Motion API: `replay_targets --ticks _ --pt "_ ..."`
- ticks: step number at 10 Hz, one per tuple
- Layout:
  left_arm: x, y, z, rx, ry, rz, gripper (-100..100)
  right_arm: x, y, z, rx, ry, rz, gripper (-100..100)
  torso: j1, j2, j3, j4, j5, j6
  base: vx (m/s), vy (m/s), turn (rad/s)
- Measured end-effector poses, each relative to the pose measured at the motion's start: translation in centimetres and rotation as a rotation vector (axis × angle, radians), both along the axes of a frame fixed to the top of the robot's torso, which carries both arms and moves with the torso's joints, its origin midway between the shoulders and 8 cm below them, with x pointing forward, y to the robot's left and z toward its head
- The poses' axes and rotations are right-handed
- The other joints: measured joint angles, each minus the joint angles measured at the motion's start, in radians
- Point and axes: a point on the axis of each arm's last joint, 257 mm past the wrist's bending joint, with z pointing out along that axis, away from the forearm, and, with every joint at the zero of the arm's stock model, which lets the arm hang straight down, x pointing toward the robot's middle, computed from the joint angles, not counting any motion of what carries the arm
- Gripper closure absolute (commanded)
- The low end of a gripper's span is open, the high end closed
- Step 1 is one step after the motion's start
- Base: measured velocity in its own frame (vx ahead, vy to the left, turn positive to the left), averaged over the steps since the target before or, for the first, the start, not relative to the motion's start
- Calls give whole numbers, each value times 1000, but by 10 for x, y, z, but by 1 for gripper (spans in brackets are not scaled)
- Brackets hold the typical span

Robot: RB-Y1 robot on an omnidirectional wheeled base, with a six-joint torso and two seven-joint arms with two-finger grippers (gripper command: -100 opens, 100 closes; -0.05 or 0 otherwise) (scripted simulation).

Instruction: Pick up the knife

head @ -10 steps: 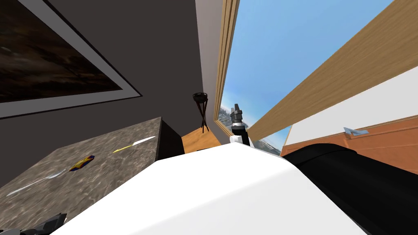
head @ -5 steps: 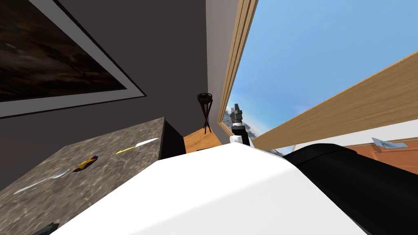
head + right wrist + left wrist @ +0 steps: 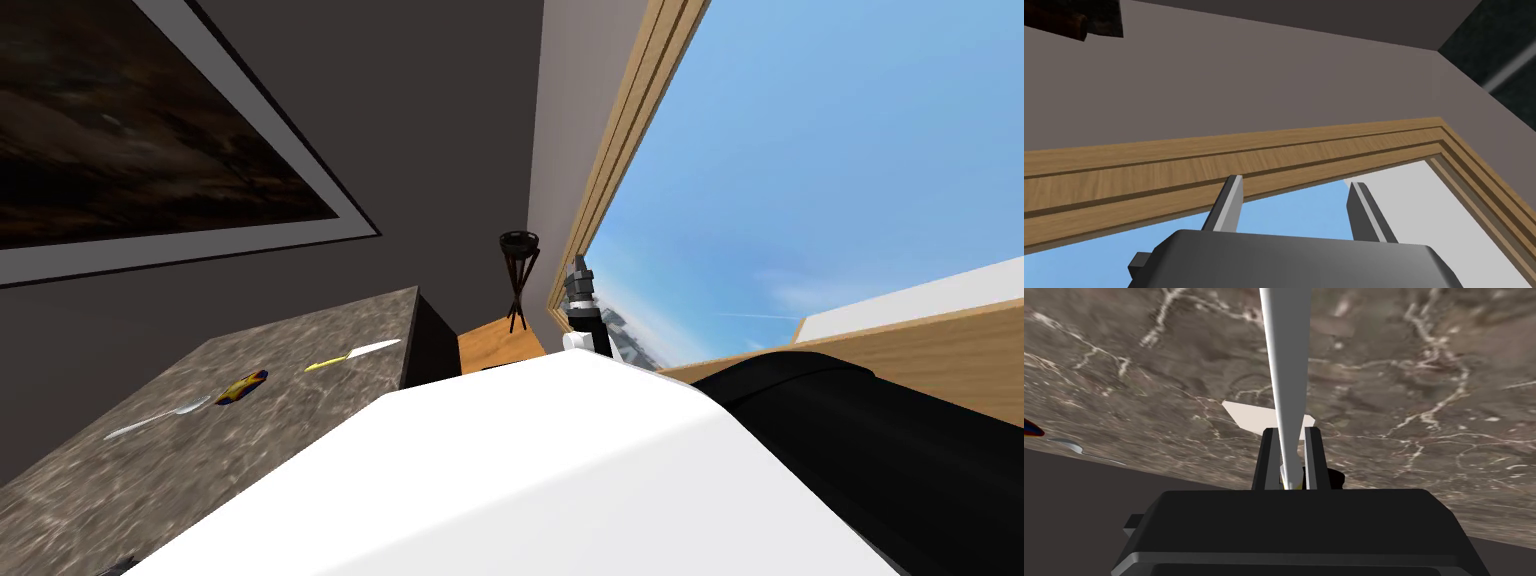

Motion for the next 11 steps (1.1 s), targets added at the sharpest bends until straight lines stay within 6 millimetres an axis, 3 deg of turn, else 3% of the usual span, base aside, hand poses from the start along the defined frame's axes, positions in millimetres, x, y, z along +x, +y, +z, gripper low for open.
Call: replay_targets --ticks 2,4,6,8,11 --pt "-9 -10 0 -2 3 -37 100 0 0 0 0 0 0 0 -1 0 -1 0 0 4 80 25 8" --pt "-14 -17 1 -4 9 -77 100 0 0 0 0 0 0 0 0 -1 -1 0 0 1 214 71 324" --pt "-23 -29 1 -12 13 -111 100 0 0 0 0 0 0 0 -2 0 -1 0 0 5 64 5 2" --pt "-27 -39 1 -22 12 -146 100 0 0 0 0 0 0 0 -1 2 1 0 0 1 181 57 349" --pt "-42 -55 3 -37 14 -182 100 0 0 0 0 -1 0 0 -3 3 1 0 -1 6 113 16 87"
